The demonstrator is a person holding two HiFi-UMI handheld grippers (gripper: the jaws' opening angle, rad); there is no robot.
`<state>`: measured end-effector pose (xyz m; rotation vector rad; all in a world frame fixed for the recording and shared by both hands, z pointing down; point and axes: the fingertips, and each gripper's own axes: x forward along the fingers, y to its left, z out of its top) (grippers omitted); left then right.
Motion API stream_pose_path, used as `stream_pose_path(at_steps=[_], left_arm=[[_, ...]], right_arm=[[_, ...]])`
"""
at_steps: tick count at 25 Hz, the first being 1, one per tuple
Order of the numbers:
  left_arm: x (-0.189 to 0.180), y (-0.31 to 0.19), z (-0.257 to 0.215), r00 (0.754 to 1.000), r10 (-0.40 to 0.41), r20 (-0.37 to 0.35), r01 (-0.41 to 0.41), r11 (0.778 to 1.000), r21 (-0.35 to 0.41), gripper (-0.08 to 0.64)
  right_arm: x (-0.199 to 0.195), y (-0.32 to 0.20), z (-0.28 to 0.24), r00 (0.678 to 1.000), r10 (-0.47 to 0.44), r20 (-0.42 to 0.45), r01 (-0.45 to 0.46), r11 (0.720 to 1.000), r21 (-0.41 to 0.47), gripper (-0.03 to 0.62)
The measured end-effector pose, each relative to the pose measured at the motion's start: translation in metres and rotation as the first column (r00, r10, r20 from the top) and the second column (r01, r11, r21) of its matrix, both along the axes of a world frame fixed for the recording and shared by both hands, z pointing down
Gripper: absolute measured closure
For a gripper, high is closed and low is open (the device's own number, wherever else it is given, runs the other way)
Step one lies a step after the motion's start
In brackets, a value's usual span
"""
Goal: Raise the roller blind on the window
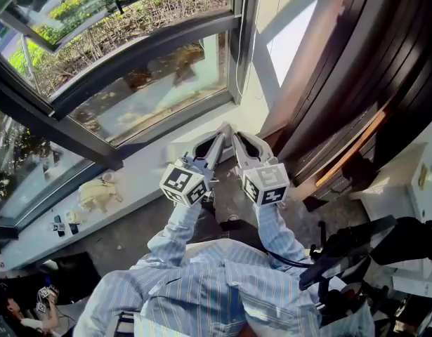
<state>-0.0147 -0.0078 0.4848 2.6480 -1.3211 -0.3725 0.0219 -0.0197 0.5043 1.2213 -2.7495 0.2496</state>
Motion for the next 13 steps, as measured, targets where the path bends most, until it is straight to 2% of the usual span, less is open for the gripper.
stream_pose_path(at_steps=[7,13], left_arm=[[0.008,-0.001,-0.006,0.999,-0.004,0.035,0.004,1.000,0.021,0.555],[0.013,0.007,0.000,0.999,0.006,0.037,-0.006,1.000,0.003,0.555]], right_arm=[[0.004,-0.003,-0.007,1.000,-0.003,-0.007,0.003,1.000,0.015,0.565],[0.010,0.005,-0.002,1.000,0.001,-0.011,-0.001,1.000,0.008,0.568]])
